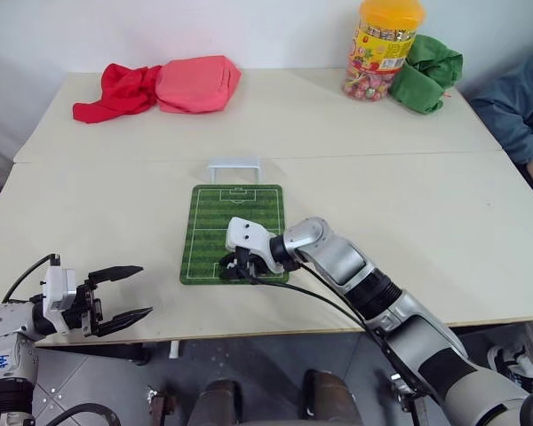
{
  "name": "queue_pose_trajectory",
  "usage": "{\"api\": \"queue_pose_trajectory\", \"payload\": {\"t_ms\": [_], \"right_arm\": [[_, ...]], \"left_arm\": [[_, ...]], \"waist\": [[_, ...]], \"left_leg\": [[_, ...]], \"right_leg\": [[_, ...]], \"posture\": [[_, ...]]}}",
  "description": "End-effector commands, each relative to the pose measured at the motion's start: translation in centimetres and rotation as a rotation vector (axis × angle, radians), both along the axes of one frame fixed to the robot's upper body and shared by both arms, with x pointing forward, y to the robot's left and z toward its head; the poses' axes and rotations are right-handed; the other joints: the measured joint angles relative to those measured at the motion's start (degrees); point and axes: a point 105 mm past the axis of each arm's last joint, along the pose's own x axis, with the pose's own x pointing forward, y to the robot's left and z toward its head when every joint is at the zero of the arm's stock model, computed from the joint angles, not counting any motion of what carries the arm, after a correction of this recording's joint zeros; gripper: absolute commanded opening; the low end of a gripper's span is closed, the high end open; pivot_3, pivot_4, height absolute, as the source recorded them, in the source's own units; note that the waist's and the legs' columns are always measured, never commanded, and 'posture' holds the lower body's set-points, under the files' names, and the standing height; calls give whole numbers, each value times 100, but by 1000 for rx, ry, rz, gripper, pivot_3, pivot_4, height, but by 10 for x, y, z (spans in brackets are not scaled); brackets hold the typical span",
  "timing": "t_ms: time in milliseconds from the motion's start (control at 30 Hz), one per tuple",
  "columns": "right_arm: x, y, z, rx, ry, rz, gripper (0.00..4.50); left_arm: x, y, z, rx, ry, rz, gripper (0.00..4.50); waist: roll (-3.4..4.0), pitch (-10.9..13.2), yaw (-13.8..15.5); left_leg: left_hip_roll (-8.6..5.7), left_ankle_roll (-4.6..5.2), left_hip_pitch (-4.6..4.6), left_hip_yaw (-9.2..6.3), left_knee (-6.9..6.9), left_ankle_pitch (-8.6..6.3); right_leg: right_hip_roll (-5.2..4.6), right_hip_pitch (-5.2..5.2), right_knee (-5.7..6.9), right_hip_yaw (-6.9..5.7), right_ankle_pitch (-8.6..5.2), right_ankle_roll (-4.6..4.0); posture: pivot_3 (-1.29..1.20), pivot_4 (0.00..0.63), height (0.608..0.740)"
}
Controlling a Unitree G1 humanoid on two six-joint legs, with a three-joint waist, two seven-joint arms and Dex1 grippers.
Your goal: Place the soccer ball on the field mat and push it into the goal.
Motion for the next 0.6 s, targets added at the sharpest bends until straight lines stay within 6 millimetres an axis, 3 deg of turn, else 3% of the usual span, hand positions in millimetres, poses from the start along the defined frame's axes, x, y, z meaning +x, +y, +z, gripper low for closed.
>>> {"api": "queue_pose_trajectory", "payload": {"t_ms": [33,167,400,600], "right_arm": [[-3,6,14,43,-35,39,857],[-1,7,11,43,-32,33,857],[-1,9,12,51,-42,42,3058],[-1,11,18,66,-50,51,3058]], "left_arm": [[-5,4,6,3,-27,-25,4500],[-2,4,8,3,-32,-20,4500],[1,5,9,3,-38,-14,4500],[4,6,10,-2,-38,-10,4500]], "waist": [[0,0,-8],[0,0,-29],[0,0,-87],[0,0,-93]], "left_leg": [[0,0,0,0,0,0],[2,-1,0,0,-1,0],[2,-1,1,0,-1,0],[3,-1,1,0,-1,-1]], "right_leg": [[0,0,0,0,0,0],[2,0,0,0,0,0],[2,-1,1,0,0,0],[3,-1,1,0,0,0]], "posture": [[0,150,740],[0,150,740],[0,150,740],[0,150,740]]}}
